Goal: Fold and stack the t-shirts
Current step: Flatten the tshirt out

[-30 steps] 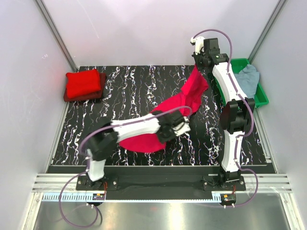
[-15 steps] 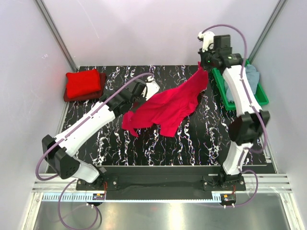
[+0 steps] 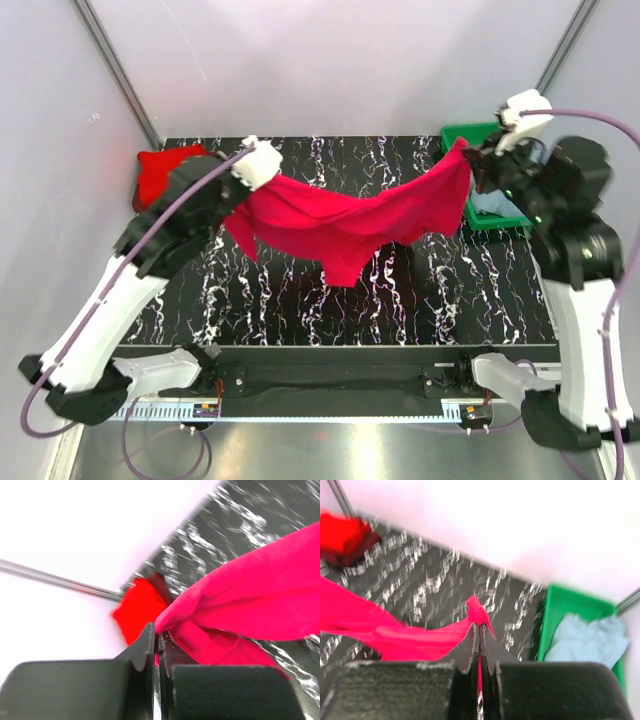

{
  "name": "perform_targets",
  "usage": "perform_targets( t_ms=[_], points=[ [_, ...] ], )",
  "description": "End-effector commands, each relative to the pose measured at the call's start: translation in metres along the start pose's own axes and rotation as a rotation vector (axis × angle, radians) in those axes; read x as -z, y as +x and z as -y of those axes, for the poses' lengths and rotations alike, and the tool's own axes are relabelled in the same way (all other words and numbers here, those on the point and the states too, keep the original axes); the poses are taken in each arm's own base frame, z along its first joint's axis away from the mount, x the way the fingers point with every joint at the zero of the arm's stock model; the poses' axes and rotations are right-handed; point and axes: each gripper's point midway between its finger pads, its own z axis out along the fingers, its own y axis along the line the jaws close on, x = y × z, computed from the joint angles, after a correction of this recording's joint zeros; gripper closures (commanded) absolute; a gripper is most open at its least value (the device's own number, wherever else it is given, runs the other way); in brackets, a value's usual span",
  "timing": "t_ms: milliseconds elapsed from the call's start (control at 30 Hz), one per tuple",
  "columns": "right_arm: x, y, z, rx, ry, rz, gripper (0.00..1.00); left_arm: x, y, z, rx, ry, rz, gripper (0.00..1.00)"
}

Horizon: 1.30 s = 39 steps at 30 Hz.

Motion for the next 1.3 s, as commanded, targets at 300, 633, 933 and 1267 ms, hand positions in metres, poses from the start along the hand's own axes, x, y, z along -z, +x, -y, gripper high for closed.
perform_targets(
  t_ms=[300,633,933,1267],
  points=[
    [-0.017,-0.096,0.063,-0.032,0.290,0.290,1.00,0.006,-0.019,-0.074,-0.030,-0.324,0.134,1.00],
    [-0.175,0.024,0.089,-0.001,0.231,-0.016,1.00,-0.147,0.084,0.019,0.086,-0.015,-0.228,0.99],
    [-0.312,0.181,0.068,-0.128,0.047,-0.311,1.00,-0.288,0.155,0.095,0.121,0.136,-0.434,0.68],
    [-0.324,0.209,0.055,-0.139,0.015,-0.369,1.00,-0.267,0.131,0.072,0.272,0.110,-0.420,0.21]
  ],
)
